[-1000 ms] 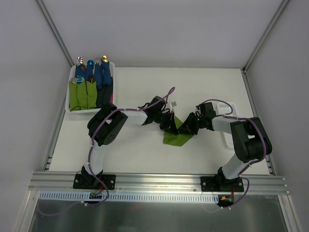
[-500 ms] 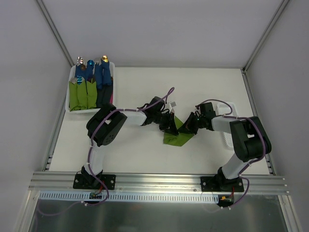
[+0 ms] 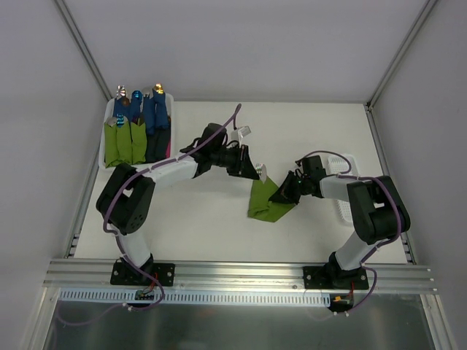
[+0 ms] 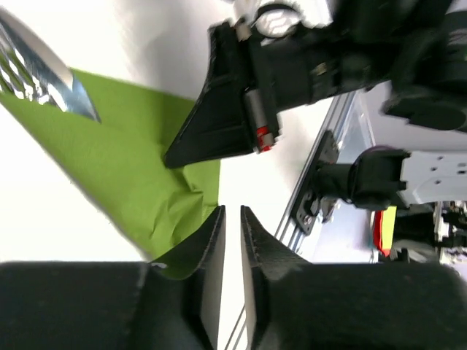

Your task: Place the utensils on the paper napkin and roll it up

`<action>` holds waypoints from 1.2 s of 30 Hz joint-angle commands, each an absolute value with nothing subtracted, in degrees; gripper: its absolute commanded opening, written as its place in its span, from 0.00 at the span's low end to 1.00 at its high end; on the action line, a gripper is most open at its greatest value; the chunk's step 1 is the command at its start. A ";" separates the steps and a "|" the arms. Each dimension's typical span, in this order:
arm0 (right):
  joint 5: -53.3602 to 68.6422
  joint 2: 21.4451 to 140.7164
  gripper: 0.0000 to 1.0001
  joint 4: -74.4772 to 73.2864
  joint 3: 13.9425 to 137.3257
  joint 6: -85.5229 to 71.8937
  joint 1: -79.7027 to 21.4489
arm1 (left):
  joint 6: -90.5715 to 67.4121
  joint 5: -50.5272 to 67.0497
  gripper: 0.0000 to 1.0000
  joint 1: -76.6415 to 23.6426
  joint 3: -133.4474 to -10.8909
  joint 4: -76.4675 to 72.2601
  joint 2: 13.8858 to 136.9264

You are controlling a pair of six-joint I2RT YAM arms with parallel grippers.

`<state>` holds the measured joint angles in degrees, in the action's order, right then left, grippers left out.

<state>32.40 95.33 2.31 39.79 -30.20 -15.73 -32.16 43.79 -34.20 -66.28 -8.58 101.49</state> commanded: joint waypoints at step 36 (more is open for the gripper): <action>25.68 90.01 0.49 -16.07 52.20 -19.61 -13.98 | -28.21 25.59 0.00 -39.55 -84.29 8.07 125.33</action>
<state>28.84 94.83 -10.24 48.18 -22.22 -15.16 -30.44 32.73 -38.72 -83.02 2.83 125.27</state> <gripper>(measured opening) 0.481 0.005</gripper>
